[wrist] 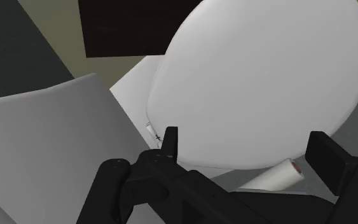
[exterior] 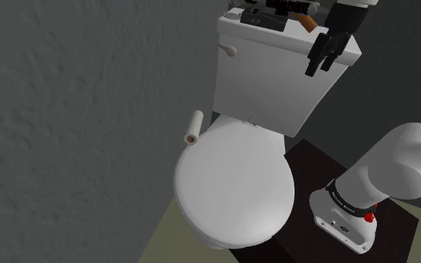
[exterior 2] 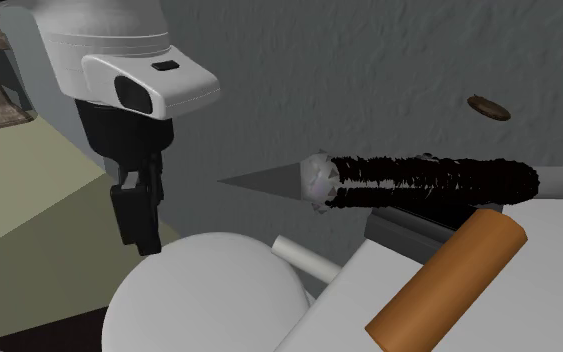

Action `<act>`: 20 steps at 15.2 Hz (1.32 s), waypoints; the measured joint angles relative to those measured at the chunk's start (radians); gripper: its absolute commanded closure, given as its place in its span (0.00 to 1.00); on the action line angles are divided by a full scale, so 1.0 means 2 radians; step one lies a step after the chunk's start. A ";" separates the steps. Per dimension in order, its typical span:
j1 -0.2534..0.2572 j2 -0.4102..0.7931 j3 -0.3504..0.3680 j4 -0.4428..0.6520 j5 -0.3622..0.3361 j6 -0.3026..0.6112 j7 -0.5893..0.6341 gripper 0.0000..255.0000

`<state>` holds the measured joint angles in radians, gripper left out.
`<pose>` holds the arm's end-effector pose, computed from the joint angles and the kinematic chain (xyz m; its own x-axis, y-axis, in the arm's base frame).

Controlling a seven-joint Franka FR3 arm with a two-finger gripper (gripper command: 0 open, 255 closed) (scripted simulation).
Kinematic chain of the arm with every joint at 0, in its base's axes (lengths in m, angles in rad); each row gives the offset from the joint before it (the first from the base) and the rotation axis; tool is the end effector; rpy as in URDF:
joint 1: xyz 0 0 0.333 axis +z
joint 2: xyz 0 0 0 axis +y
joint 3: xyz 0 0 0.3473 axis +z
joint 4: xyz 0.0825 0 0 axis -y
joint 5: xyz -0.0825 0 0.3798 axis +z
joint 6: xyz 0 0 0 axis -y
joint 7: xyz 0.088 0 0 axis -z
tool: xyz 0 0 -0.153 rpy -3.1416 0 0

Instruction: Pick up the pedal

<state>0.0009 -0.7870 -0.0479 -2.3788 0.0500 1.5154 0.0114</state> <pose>0.2698 -0.0084 0.5520 0.9962 -0.0388 -0.0776 -0.0452 -0.9955 -0.0829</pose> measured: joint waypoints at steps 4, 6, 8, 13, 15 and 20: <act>-0.002 0.037 0.015 0.025 -0.035 0.017 -0.005 0.00; -0.004 0.071 0.030 0.047 -0.067 0.032 -0.006 0.00; -0.008 0.106 0.045 0.073 -0.104 0.045 -0.007 0.00; -0.019 0.180 0.084 0.127 -0.202 0.069 0.002 0.00; -0.022 0.213 0.103 0.157 -0.243 0.070 0.009 0.00; -0.029 0.294 0.141 0.222 -0.359 0.070 0.028 0.00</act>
<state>-0.0564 -0.1985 0.2335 -1.9339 -0.6683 1.6554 0.0681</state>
